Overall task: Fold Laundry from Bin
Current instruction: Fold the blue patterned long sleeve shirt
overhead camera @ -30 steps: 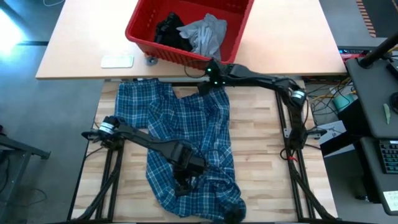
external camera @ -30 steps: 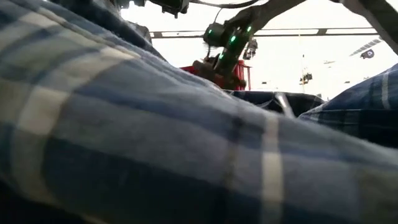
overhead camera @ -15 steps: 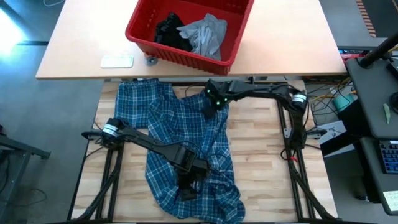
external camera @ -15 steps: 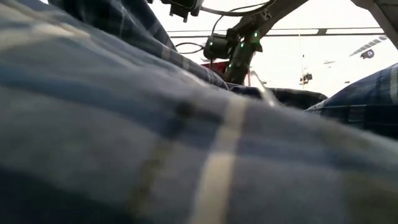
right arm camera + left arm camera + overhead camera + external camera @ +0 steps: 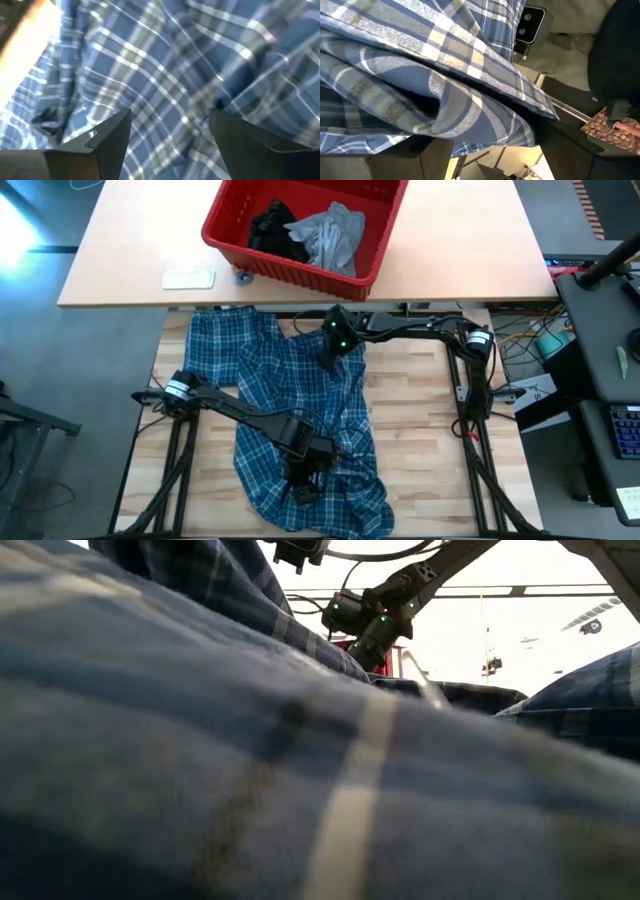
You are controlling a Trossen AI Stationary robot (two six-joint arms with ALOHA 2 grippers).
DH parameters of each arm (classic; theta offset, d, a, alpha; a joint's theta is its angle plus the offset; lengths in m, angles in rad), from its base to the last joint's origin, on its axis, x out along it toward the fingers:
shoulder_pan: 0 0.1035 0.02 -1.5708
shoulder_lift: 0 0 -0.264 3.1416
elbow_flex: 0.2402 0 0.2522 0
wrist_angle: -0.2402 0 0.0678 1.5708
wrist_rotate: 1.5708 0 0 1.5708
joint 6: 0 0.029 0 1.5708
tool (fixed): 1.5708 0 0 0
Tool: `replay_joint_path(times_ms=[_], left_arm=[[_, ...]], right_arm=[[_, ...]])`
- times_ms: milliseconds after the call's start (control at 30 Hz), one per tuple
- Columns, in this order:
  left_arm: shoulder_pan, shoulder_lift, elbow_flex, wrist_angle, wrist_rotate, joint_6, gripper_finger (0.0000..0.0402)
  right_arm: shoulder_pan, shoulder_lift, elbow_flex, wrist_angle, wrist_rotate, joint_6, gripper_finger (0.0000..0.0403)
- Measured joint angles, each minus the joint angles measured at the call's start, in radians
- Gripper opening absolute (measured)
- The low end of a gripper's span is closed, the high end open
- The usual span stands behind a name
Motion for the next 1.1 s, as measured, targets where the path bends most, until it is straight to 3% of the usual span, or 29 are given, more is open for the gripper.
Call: replay_joint_path(times_ms=[267, 433, 833, 1100], left_arm=[[0.0, 0.0, 0.0, 0.012, 0.0, -0.022, 0.0256], [0.0, -0.002, 0.002, -0.01, -0.019, -0.04, 0.026], [-0.004, -0.062, 0.027, -0.194, -0.205, 0.03, 0.0357], [-0.001, -0.175, 0.027, -0.369, -0.353, 0.073, 0.0363]], right_arm=[[-0.002, -0.034, -0.002, -0.064, 0.012, -0.046, 0.028], [0.0, -0.095, -0.002, -0.154, 0.1, -0.115, 0.0287], [0.005, -0.248, -0.051, -0.196, 0.142, -0.141, 0.0302], [0.025, -0.346, -0.157, -0.195, 0.19, -0.131, 0.0298]])
